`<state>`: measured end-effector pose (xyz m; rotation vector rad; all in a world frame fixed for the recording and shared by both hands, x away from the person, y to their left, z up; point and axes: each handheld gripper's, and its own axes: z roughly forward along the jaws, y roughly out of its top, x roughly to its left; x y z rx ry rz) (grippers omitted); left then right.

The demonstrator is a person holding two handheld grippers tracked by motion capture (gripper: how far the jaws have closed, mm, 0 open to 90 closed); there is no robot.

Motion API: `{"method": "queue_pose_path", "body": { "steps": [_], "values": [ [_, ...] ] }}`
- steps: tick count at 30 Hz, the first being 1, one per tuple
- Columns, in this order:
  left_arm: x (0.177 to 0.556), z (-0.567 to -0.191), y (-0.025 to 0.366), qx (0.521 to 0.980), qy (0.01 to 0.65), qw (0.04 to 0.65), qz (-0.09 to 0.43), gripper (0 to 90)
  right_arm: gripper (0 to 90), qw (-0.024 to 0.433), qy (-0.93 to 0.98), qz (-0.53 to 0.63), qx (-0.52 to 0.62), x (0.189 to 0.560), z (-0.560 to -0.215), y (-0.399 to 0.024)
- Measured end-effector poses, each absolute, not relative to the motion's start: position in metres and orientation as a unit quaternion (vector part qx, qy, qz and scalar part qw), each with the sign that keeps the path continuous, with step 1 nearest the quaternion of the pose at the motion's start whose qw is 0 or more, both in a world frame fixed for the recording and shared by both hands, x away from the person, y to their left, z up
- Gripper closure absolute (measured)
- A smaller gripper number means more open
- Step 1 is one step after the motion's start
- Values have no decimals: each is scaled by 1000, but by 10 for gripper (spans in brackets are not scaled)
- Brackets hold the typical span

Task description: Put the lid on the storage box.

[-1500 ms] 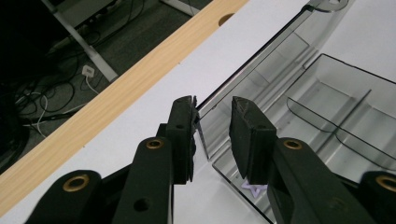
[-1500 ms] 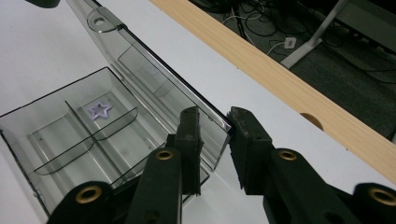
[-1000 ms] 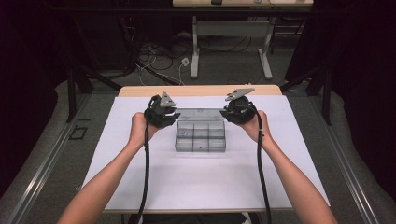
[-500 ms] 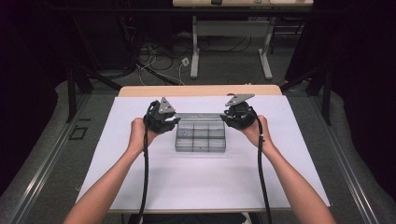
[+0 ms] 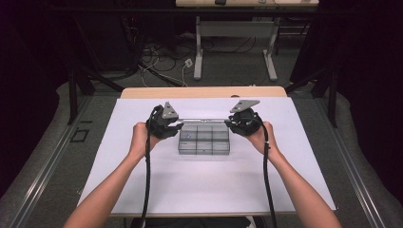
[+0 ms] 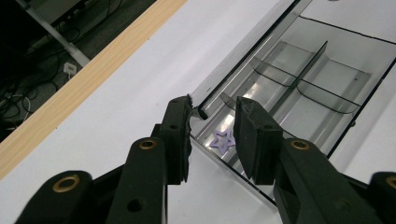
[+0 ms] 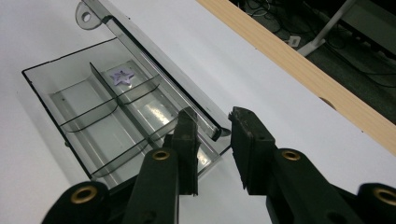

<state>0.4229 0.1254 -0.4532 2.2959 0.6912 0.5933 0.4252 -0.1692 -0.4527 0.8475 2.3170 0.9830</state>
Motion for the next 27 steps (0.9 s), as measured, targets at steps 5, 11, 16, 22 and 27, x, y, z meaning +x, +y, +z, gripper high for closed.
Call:
{"method": "queue_pose_path", "body": {
  "steps": [5,11,16,22,27],
  "values": [
    [421,-454,125,878,261,327,232,658,718,240,848,356,310,422,-452,-169],
    [418,-456,127,883,261,320,223,658,714,244,849,352,308,418,-454,-168],
    [415,-457,127,885,256,317,224,658,713,244,850,351,306,416,-456,-169],
    [412,-461,127,886,255,316,227,657,710,246,852,349,304,412,-458,-169],
    [410,-462,128,888,254,312,221,653,707,243,855,345,303,410,-460,-168]
  ]
}}
